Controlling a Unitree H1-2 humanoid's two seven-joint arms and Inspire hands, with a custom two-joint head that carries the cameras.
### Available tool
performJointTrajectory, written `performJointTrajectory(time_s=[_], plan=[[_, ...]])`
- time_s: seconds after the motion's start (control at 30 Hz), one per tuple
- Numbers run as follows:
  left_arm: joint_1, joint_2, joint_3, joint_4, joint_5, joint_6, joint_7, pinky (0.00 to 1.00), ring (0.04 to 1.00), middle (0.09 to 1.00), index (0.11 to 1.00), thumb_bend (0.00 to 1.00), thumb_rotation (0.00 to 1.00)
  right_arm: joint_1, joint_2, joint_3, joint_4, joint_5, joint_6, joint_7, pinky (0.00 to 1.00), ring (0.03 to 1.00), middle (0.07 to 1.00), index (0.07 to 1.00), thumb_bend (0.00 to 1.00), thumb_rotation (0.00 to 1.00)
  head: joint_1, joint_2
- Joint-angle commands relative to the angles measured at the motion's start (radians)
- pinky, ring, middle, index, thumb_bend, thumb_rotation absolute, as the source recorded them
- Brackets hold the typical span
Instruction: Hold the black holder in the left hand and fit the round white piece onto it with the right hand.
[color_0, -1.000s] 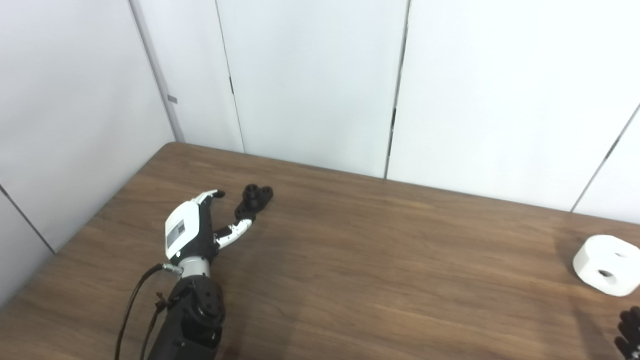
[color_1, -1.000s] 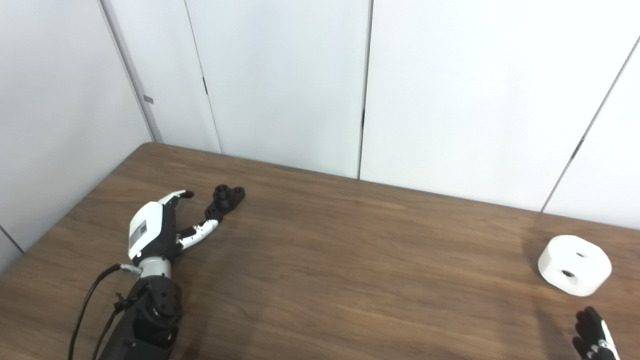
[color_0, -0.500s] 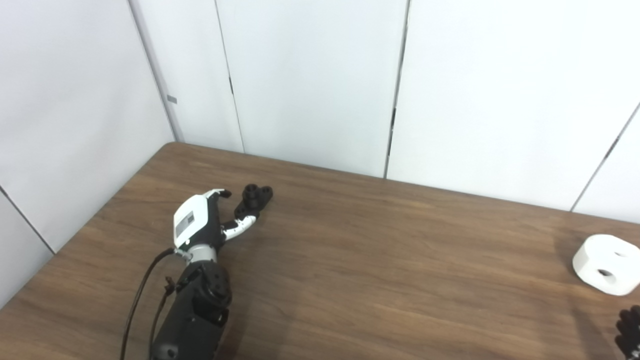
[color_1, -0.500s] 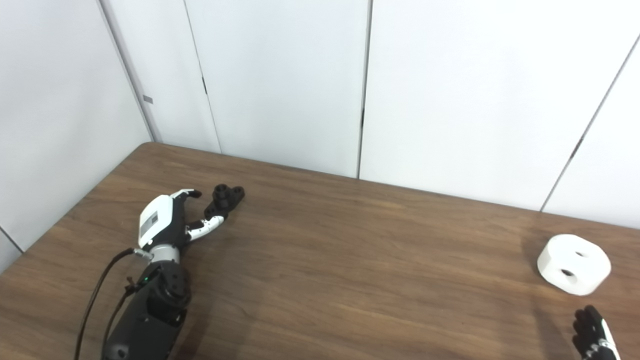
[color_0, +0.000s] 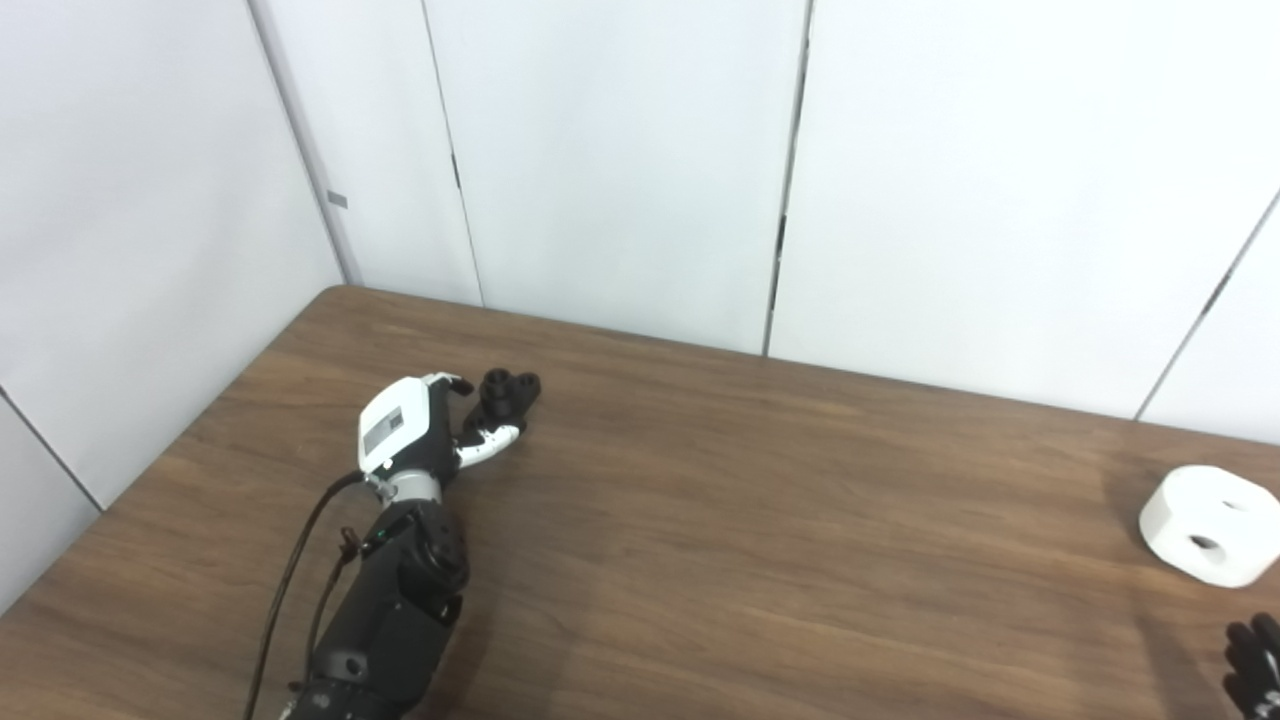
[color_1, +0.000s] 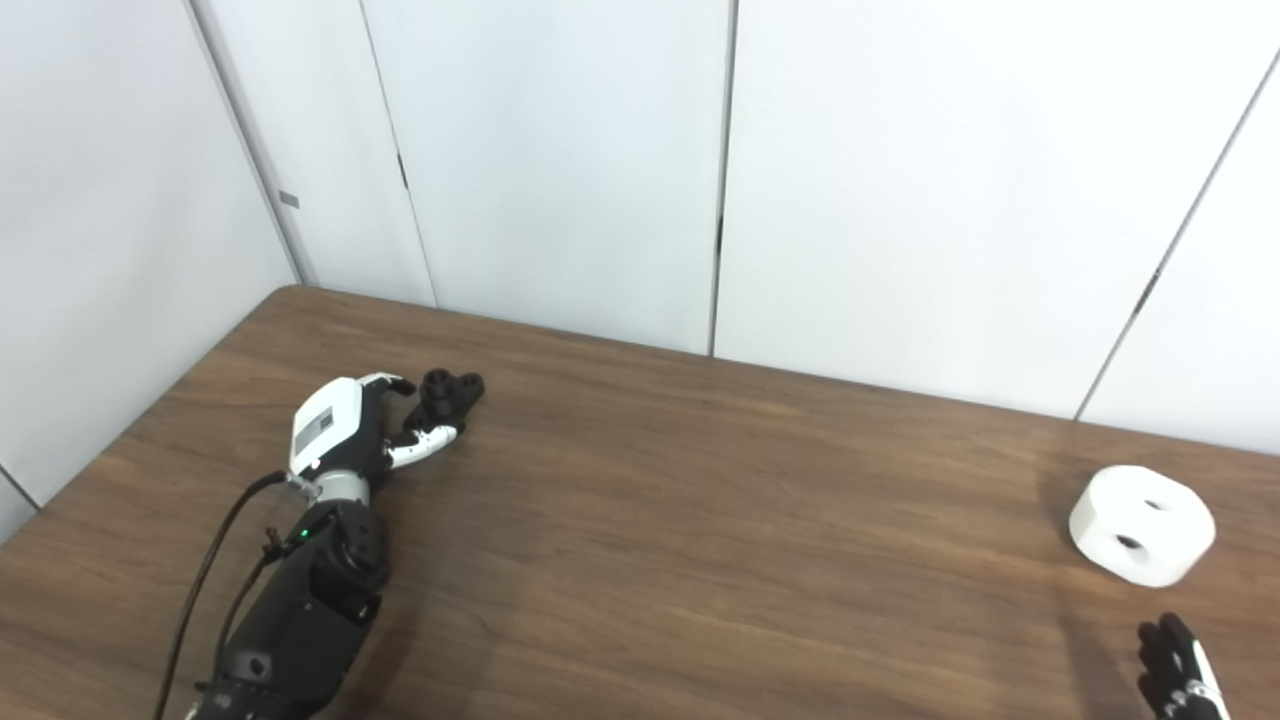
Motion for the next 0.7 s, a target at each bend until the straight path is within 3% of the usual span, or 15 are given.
performJointTrajectory(time_s=[0.0,0.53,0.67], plan=[[-0.045,0.022,-0.007,0.004,0.001,-0.001,0.007,0.92,0.928,0.878,0.709,0.80,0.43,0.062,0.052,0.026,0.055,0.012,-0.002,-0.009,1.00,0.992,0.969,0.981,0.57,1.00,0.000,0.001],[-0.045,0.036,-0.040,0.030,0.012,-0.003,0.032,0.94,0.929,0.849,0.597,0.80,0.32,0.059,0.049,0.025,0.056,0.021,-0.001,-0.005,1.00,1.000,0.971,0.980,0.58,1.00,0.001,0.008],[-0.039,0.039,-0.048,0.035,0.017,-0.002,0.047,0.94,0.922,0.833,0.569,0.80,0.24,0.059,0.047,0.024,0.053,0.019,0.007,-0.006,1.00,0.998,0.971,0.983,0.58,1.00,0.002,0.009]])
